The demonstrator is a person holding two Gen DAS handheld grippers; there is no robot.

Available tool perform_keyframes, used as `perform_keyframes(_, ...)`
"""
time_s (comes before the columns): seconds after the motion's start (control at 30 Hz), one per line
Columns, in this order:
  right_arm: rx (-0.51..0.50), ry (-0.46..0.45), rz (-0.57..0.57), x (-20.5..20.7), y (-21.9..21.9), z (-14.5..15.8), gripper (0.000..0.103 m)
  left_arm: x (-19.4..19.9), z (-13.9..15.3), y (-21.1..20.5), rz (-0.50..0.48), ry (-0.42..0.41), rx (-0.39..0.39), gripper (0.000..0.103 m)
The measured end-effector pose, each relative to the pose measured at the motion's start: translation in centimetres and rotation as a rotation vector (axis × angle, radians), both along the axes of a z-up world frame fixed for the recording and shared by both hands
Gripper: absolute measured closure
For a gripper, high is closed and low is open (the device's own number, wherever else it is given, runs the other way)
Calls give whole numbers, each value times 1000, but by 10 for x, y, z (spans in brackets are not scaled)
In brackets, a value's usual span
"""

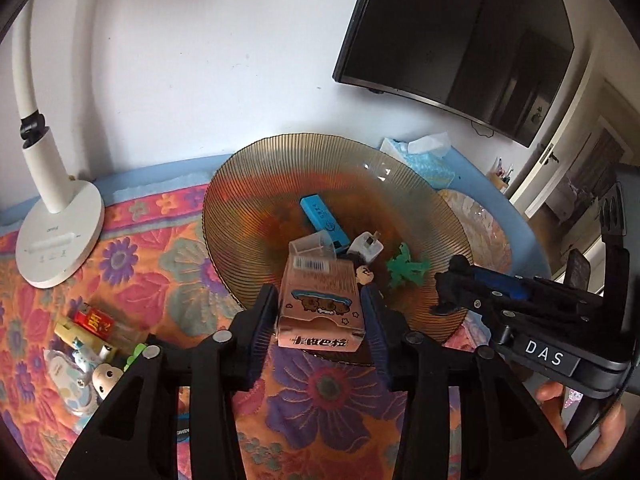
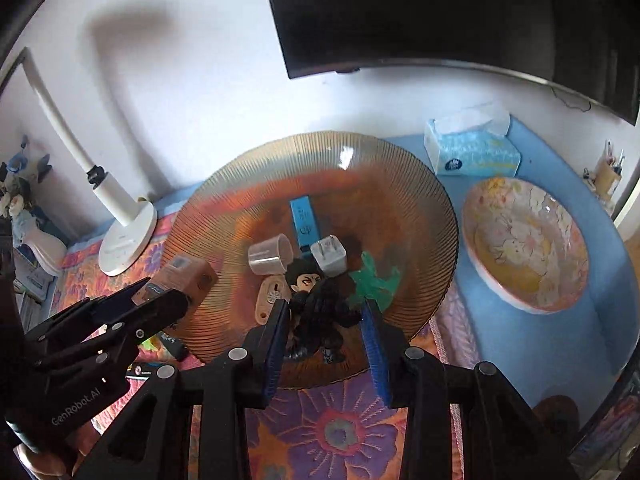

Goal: Organize rigid objects
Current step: 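Carry the pink box and black figure over the glass bowl and open both tools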

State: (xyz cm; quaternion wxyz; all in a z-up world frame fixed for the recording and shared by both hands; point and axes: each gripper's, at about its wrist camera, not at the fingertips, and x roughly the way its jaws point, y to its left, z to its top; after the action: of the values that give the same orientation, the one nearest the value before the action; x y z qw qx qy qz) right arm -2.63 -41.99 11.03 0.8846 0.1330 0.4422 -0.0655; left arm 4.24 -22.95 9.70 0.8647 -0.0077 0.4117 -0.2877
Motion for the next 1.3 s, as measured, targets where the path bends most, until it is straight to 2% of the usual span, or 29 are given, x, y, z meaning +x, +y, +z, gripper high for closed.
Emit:
perform_keyframes(0.07,9,-14,-49,-4,-9,-1,58,-4,8,14,25,-29,-16,36)
perform_keyframes(0.2,73,-106,-97,-29,-20,16,51,-18,31,68,86,-72,-93,31)
perform_keyframes(0.27,71,-141,-93,-38,-14,27,50,-26,43,96,136,-112,-108,30)
perform_keyframes(0.4,78,-171,-12,-45,19,40,48,-49,59,149,216,-155,-129,30)
perform_keyframes(0.57,48,-207,124,-51,80,49,48,-71,61,196,300,-174,-131,30)
perform_keyframes(0.63,40,-206,184,-53,103,45,47,-76,55,211,321,-172,-123,29)
perform_keyframes(0.7,16,-195,240,-55,130,33,43,-81,40,223,349,-163,-107,18)
perform_keyframes(0.73,6,-188,261,-56,139,25,41,-82,28,227,371,-161,-88,17)
perform_keyframes(0.9,-57,-152,394,-49,181,-40,41,-73,-49,240,443,-74,33,18)
perform_keyframes(1.0,-64,-128,433,-43,188,-70,41,-72,-77,245,469,-56,29,18)
perform_keyframes(1.03,-68,-124,440,-43,191,-78,41,-70,-79,247,469,-25,25,18)
perform_keyframes(1.1,-59,-69,460,-38,192,-91,41,-73,-77,251,467,-46,4,17)
perform_keyframes(1.3,-66,-54,478,-36,196,-95,41,-73,-81,241,433,-31,46,17)
